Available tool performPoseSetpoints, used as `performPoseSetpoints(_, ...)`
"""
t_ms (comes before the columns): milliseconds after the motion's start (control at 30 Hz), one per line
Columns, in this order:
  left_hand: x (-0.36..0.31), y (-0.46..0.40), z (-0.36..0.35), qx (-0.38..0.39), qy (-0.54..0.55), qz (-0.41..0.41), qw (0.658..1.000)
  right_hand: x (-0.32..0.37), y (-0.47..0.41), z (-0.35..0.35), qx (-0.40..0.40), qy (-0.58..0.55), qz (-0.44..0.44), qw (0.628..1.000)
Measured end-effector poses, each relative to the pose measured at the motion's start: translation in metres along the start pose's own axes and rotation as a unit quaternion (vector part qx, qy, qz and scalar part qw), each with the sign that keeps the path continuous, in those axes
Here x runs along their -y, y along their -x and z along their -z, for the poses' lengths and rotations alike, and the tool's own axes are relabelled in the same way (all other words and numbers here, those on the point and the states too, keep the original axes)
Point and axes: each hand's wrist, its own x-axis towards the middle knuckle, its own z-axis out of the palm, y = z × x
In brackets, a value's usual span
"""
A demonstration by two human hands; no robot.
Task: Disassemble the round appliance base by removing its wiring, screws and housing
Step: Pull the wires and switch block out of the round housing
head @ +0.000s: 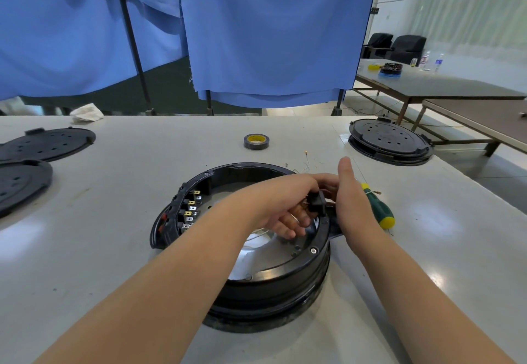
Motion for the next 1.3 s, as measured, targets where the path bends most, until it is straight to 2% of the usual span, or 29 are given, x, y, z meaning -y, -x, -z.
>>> performPoseSetpoints(633,0.0,0.004,-0.003,-0.03,-0.042,-0.032,0.998,-0.003,0.002,-0.001,-0.021,0.029,0.011,0.999)
performPoseSetpoints(700,-0.003,0.007,0.001,-0.013,-0.006,-0.053,0.999,-0.005,0.001,-0.001,-0.026,0.028,0.035,0.999)
performPoseSetpoints(800,-0.009,0.012,0.01,0.027,0.129,-0.084,0.988,-0.005,0.003,-0.002,-0.028,0.038,0.055,0.997)
performPoseSetpoints(900,-0.007,0.009,0.01,0.03,0.087,-0.098,0.991,-0.008,0.002,-0.002,-0.048,0.047,0.061,0.996)
performPoseSetpoints(1033,-0.004,0.003,0.011,-0.048,0.078,-0.099,0.991,-0.003,0.003,-0.001,-0.012,0.044,0.058,0.997)
performPoseSetpoints(1167,-0.005,-0.003,0.011,-0.1,0.054,-0.095,0.989,0.002,0.004,-0.001,0.004,0.054,0.042,0.998)
performPoseSetpoints(1300,-0.004,-0.006,0.012,-0.14,0.023,-0.108,0.984,0.01,0.004,0.004,0.007,0.017,0.037,0.999)
